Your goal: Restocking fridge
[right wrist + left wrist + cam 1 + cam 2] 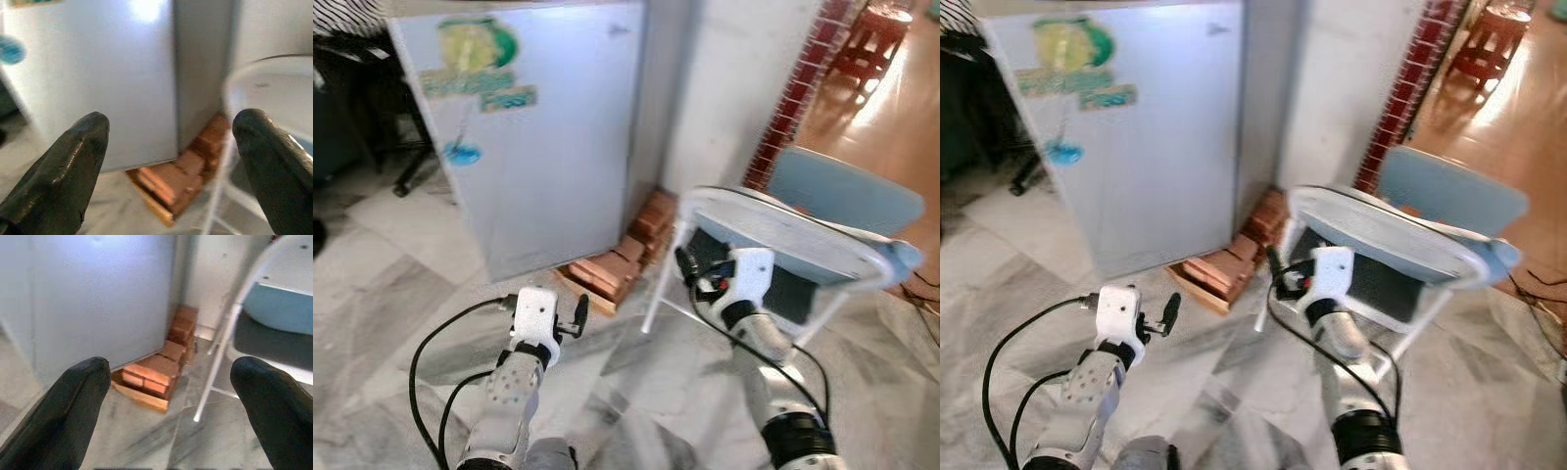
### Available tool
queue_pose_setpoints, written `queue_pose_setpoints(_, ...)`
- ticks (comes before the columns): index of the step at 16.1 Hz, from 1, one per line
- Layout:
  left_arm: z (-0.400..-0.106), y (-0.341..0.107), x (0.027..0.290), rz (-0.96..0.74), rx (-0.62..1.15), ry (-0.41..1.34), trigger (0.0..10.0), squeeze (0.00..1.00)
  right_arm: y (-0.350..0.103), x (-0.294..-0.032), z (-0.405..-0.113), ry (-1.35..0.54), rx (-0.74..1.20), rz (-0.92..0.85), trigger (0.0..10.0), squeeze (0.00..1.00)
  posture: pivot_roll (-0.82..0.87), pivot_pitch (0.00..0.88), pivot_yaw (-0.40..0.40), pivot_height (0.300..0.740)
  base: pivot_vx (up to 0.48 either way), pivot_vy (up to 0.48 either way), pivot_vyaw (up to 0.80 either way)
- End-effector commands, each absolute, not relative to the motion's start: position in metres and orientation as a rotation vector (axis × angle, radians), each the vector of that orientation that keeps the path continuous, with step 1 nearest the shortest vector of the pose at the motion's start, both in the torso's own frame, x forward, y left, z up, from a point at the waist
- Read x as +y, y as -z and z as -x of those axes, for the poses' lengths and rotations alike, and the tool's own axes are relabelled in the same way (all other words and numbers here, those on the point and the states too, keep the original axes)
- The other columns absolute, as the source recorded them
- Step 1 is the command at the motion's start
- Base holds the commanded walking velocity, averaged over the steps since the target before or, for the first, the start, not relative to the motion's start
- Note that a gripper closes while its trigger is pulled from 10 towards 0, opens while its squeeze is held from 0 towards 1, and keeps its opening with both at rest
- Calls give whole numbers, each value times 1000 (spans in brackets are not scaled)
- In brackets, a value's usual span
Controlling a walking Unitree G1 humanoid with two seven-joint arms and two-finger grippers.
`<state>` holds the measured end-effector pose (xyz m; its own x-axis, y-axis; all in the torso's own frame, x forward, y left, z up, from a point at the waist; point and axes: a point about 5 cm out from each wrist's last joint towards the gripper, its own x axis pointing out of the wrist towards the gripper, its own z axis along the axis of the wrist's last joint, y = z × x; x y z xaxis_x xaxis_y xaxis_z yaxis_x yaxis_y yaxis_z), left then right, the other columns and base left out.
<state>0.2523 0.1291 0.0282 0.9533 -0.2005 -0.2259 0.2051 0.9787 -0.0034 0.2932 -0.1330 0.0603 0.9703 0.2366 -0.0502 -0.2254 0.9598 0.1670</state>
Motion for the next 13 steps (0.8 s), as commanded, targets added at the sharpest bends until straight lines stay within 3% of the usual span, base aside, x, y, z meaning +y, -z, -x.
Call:
queue_pose_setpoints(1, -254, -30, 130, -18, 228, 210, 10000, 0, -60, -138, -293, -214, 66, -161, 10000, 0, 122, 44, -61, 740, 0, 480, 0)
queue_pose_setpoints(13, -259, -39, 131, 12, 198, 201, 10000, 0, -60, -144, -295, -198, 63, -179, 10000, 0, 112, 50, -63, 740, 0, 477, 0)
